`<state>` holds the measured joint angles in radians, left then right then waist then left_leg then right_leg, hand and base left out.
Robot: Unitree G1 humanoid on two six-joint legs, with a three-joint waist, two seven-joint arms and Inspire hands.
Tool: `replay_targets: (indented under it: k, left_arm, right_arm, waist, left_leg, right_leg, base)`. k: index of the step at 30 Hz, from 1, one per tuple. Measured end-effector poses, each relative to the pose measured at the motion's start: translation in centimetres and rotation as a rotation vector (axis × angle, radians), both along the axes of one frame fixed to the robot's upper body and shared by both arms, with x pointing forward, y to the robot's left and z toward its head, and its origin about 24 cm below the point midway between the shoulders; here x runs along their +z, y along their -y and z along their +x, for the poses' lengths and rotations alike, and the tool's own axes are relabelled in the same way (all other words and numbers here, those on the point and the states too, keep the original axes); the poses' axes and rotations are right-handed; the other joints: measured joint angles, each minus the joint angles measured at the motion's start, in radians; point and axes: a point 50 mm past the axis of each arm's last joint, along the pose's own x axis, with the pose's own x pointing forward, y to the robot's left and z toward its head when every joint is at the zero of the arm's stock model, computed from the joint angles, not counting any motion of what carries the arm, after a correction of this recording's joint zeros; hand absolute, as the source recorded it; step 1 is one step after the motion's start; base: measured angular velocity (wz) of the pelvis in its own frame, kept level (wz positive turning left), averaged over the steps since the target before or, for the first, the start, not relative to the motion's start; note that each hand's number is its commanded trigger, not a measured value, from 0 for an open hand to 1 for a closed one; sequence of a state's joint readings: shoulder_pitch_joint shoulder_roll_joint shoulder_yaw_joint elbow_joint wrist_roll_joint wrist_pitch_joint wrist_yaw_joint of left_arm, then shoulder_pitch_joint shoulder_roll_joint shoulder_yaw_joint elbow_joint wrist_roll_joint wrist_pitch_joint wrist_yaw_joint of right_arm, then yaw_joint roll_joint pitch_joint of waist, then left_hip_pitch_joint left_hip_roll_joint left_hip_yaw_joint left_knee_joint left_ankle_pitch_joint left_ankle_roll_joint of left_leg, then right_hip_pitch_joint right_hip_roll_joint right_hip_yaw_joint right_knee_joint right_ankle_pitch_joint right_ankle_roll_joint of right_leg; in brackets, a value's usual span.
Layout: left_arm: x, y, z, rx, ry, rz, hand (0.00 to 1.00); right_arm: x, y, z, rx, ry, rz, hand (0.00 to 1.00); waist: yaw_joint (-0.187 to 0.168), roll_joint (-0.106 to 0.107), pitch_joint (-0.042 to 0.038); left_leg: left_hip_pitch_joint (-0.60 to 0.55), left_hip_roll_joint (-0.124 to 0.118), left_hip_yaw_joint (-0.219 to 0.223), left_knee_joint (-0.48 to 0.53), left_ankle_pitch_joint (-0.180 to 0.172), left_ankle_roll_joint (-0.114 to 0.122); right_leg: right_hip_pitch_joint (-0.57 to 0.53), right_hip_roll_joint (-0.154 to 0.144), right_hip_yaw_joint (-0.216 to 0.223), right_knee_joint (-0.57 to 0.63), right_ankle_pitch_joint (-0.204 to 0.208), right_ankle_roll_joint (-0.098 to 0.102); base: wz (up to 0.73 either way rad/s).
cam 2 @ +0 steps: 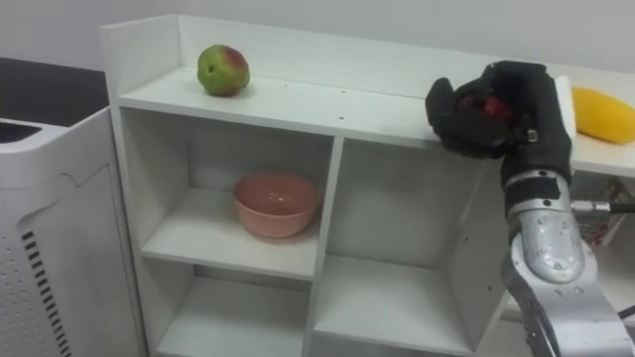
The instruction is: Arrange fruit in the closet
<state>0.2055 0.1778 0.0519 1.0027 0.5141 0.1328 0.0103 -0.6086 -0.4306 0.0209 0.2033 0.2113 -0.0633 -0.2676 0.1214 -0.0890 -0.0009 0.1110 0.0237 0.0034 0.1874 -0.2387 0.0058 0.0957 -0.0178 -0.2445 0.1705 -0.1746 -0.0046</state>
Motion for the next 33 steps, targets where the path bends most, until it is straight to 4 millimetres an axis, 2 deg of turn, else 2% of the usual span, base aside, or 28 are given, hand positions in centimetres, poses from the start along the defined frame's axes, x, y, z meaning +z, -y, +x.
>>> replay_targets:
  k: [2, 6, 10, 13, 20, 23, 25, 26, 30, 33]
  left_arm:
    - [0.0, 0.0, 0.0, -0.001, 0.002, -0.002, 0.0]
    - [0.0, 0.0, -0.1, -0.002, 0.01, 0.007, 0.0]
    - [-0.1, 0.3, -0.2, -0.022, 0.018, 0.008, 0.0]
    - [-0.2, 0.3, -0.5, -0.014, 0.009, 0.007, 0.0]
    - [-0.5, 0.8, -1.0, -0.041, -0.028, 0.004, 0.0]
    - [-0.5, 0.9, -0.7, -0.058, -0.029, 0.005, 0.0]
    - [-0.5, 1.1, -0.6, -0.067, -0.026, 0.003, 0.0]
    - [-0.6, 1.2, -0.5, -0.065, -0.024, 0.0, 0.0]
    - [-0.6, 1.7, 0.3, -0.077, -0.003, 0.003, 0.0]
    - [-0.7, 2.1, 0.9, -0.083, 0.007, 0.005, 0.0]
  right_arm:
    - [0.0, -0.5, -0.3, 0.012, 0.008, -0.031, 1.0]
    - [1.5, -2.4, -1.5, 0.093, 0.084, -0.068, 1.0]
    - [3.3, -4.0, -3.4, 0.142, 0.2, -0.135, 1.0]
    - [3.0, -4.9, -4.2, 0.175, 0.212, -0.162, 1.0]
    - [1.3, -7.1, -5.5, 0.344, 0.17, -0.115, 1.0]
    - [-0.4, -7.3, -5.5, 0.413, 0.097, -0.042, 1.0]
    - [-3.1, -7.2, -5.3, 0.442, -0.019, 0.031, 1.0]
    - [-3.9, -7.1, -5.3, 0.445, -0.052, 0.047, 1.0]
    - [-9.2, -6.5, -3.9, 0.47, -0.28, 0.28, 1.0]
    - [-13.4, -6.4, -3.6, 0.44, -0.437, 0.454, 1.0]
  waist:
    - [-0.001, 0.003, -0.002]
    - [-0.001, 0.014, -0.0061]
    - [-0.004, 0.017, -0.0043]
    - [0.0, 0.021, -0.0017]
    - [-0.005, 0.022, -0.0016]
    - [-0.006, 0.024, -0.0003]
    - [-0.005, 0.031, 0.0022]
    - [-0.005, 0.033, 0.0033]
    - [-0.015, 0.053, 0.0068]
    - [-0.014, 0.065, 0.0042]
  left_leg:
    - [0.004, 0.0, 0.013, 0.001, 0.0, 0.0]
    - [0.006, 0.0, 0.021, -0.002, 0.0, 0.0]
    - [0.016, 0.001, 0.024, -0.01, 0.0, 0.0]
    - [0.035, 0.002, 0.032, -0.019, 0.0, 0.0]
    - [0.016, 0.003, 0.034, -0.014, 0.0, 0.001]
    - [0.004, 0.004, 0.033, -0.013, 0.0, 0.001]
    - [0.004, 0.004, 0.035, -0.007, 0.0, 0.001]
    - [0.002, 0.003, 0.035, -0.007, 0.0, 0.001]
    - [-0.046, 0.002, 0.036, 0.012, 0.0, 0.001]
    - [-0.087, 0.002, 0.036, 0.03, 0.0, 0.001]
  right_leg:
    - [-0.003, 0.0, 0.013, 0.0, 0.0, 0.0]
    - [-0.01, 0.002, 0.036, -0.001, 0.0, 0.0]
    - [-0.004, 0.005, 0.039, -0.002, 0.0, 0.0]
    - [0.007, 0.006, 0.047, -0.001, 0.0, 0.0]
    - [-0.01, 0.006, 0.049, 0.005, 0.006, 0.0]
    - [-0.013, 0.006, 0.047, 0.004, 0.007, -0.001]
    - [-0.015, 0.006, 0.05, 0.003, 0.007, -0.001]
    - [-0.016, 0.006, 0.05, 0.003, 0.007, -0.001]
    - [-0.061, 0.003, 0.044, 0.017, 0.009, -0.002]
    - [-0.098, 0.0, 0.039, 0.026, 0.012, -0.004]
  base:
    - [-0.13]
    - [-0.13]
    - [-0.01]
    - [-0.07]
    - [-0.03]
    - [0.08]
    - [0.0]
    - [-0.04]
    - [-0.01]
    - [0.02]
